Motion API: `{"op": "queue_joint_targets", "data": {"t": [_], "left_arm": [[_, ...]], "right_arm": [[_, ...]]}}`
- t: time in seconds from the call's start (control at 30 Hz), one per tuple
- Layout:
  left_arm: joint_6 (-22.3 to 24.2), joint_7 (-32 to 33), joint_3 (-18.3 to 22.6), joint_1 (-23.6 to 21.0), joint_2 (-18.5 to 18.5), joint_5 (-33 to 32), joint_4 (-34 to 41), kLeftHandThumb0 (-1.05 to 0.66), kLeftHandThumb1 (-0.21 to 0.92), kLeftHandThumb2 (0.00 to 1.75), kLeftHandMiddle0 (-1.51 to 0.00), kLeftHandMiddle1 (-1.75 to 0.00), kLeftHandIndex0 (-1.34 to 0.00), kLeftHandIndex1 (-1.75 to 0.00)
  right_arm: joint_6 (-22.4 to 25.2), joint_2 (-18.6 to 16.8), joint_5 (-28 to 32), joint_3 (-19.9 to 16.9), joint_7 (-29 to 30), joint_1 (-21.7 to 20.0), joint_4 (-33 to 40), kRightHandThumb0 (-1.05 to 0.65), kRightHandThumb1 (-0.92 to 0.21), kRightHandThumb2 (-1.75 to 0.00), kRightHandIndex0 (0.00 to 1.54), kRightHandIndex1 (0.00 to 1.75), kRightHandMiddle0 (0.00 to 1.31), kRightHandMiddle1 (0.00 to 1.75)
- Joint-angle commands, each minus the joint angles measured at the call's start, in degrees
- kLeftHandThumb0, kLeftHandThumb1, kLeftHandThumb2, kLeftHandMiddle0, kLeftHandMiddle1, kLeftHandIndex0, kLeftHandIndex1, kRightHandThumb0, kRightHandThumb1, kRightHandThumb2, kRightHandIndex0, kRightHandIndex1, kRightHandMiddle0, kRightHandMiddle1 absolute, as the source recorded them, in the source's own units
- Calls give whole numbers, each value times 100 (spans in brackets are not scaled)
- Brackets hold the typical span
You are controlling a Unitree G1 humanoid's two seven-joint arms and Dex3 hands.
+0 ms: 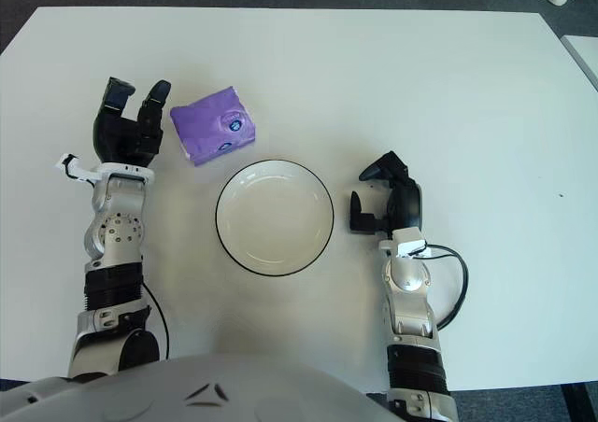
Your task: Put the tissue paper into the plate.
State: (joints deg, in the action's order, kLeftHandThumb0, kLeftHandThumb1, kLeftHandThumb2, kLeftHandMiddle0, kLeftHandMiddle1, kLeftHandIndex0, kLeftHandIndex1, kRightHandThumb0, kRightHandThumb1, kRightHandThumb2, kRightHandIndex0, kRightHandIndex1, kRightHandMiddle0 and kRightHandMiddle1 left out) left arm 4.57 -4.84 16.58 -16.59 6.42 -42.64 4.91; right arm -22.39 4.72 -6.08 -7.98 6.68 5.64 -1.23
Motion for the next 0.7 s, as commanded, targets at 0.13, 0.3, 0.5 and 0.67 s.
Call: {"op": "queue_joint_targets", "data": {"t": [0.13,0.3,0.5,0.67], "left_arm": [[378,-159,-103,154,-123,-240,472,0,-19,175,-100,-135,-91,-175],[602,-209,-206,246,-185,-332,825,0,-16,174,-93,-141,-92,-175],[759,-479,-245,276,-290,-504,961,0,-7,167,-81,-150,-87,-175],[774,-878,-279,265,-353,-658,936,0,-2,164,-74,-156,-83,-175]], "right_arm": [[190,-10,19,10,-17,143,-208,-1,2,-168,90,166,62,175],[171,-4,-3,16,-2,118,-235,-1,2,-169,90,168,62,175],[159,-1,-3,30,-11,103,-249,-1,3,-170,90,168,63,175],[177,-13,11,39,-7,99,-241,-1,3,-170,91,168,63,175]]}}
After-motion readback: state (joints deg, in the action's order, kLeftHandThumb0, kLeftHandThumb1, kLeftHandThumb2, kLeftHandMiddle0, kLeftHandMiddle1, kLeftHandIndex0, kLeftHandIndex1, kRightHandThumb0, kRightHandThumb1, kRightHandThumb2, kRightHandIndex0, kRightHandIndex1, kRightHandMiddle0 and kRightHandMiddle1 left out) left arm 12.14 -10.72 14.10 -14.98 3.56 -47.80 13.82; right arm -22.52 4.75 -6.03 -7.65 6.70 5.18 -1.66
